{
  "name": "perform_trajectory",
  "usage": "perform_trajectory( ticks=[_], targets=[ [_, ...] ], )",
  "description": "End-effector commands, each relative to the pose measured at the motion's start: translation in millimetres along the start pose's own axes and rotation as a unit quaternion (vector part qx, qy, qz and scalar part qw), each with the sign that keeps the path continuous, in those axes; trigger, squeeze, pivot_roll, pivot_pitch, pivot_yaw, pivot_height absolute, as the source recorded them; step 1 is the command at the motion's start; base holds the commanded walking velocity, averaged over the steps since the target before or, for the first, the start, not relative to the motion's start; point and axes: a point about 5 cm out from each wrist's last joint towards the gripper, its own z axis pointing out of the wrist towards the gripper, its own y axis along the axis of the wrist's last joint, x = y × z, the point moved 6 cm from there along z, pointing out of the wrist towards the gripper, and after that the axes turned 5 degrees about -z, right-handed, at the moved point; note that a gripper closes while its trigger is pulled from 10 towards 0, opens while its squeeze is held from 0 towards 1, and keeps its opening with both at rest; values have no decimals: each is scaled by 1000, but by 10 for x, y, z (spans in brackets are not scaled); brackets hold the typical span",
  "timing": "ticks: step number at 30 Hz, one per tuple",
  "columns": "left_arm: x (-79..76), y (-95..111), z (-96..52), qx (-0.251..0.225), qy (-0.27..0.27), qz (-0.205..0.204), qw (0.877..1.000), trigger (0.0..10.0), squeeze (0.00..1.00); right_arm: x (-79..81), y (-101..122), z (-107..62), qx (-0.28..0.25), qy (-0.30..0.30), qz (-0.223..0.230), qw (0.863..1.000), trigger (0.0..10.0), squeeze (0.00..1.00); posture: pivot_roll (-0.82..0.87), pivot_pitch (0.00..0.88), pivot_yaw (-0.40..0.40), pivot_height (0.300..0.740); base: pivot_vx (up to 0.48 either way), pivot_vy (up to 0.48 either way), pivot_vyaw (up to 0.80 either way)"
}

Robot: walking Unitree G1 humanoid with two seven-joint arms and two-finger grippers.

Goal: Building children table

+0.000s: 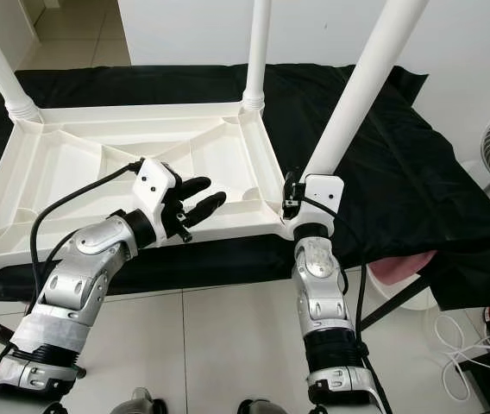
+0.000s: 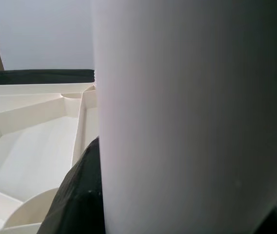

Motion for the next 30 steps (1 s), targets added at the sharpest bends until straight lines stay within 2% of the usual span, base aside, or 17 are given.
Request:
perform_trajectory(
  ticks=[1,7,15,17,19,20,21,23,25,30],
  targets=[
    [16,13,-3,3,13,2,1000,10000,0,-5,-122,-49,19,12,-8,1000,10000,0,19,63,-33,740,0,0,0],
    [18,10,7,6,12,0,1000,10000,0,-12,-224,-4,32,41,-11,999,10000,0,20,69,-24,740,0,0,0],
    [17,21,-6,9,9,2,1000,10000,0,94,-321,45,49,108,-38,992,10000,0,27,72,-23,740,0,0,0],
    [17,21,-6,9,9,2,1000,10000,0,94,-321,45,49,108,-38,992,10000,0,27,72,-23,740,0,0,0],
    [7,25,-13,10,6,3,1000,10000,0,173,-355,14,50,150,-55,986,10000,0,28,75,-25,740,0,0,0],
    [7,25,-13,10,6,3,1000,10000,0,173,-355,14,50,150,-55,986,10000,0,28,75,-25,740,0,0,0],
    [6,26,-15,12,6,5,1000,10000,0,235,-372,-34,49,187,-63,979,10000,0,28,77,-26,740,0,0,0],
    [6,26,-15,12,6,5,1000,10000,0,235,-372,-34,49,187,-63,979,10000,0,28,77,-26,740,0,0,0],
    [8,34,-13,11,6,7,1000,10000,0,270,-364,-88,38,220,-73,972,10000,0,25,79,-26,740,0,0,0],
    [6,50,-9,9,6,7,1000,10000,0,283,-369,-134,33,243,-79,966,10000,0,22,81,-25,740,0,0,0]
  ],
)
